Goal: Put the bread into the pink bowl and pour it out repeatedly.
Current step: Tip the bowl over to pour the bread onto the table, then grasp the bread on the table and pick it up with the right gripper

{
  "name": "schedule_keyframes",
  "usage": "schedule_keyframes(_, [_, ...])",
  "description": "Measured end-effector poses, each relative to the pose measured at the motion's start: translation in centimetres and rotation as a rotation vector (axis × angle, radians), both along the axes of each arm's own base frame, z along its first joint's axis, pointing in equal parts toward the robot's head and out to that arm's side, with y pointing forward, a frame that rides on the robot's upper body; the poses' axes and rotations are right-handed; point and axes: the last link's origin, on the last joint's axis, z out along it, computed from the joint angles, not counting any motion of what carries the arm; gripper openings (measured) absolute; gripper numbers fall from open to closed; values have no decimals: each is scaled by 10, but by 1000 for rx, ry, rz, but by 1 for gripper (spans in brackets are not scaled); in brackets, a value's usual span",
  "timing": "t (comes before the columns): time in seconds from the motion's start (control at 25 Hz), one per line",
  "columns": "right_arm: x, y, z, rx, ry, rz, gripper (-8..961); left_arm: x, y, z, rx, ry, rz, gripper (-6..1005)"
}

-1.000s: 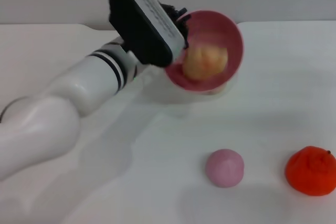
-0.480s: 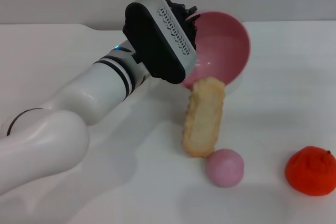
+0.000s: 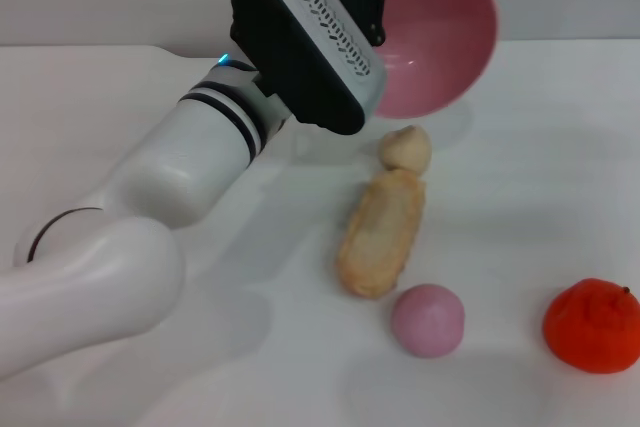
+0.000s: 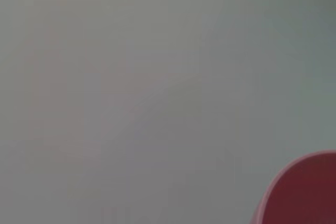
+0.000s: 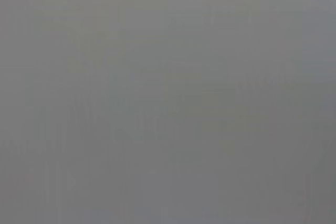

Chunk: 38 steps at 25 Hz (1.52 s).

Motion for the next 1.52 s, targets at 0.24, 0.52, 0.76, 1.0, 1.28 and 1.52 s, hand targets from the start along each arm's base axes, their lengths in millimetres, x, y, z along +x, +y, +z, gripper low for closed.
schedule_keyframes(0.24, [1,0,-3,-11,8,1,664,7,-3,0,10,-17,-23,50])
schedule_keyframes(0.52, [-13,8,-19,-90,1,42,665,-6,17,25,20,-202,114,48])
schedule_keyframes(0.76, [-31,23,-34,-204,-18,73,666,-37,50,59,-77,-382,370,48])
schedule_keyframes(1.0, [-57,37,-43,-353,-49,110,666,-67,71,83,-336,-447,634,48])
schedule_keyframes(1.28, [-91,59,-38,-642,-93,81,664,-105,62,121,-526,-452,822,48])
schedule_keyframes(1.52, [-114,66,-29,-889,-106,67,665,-125,56,140,-527,-471,880,48])
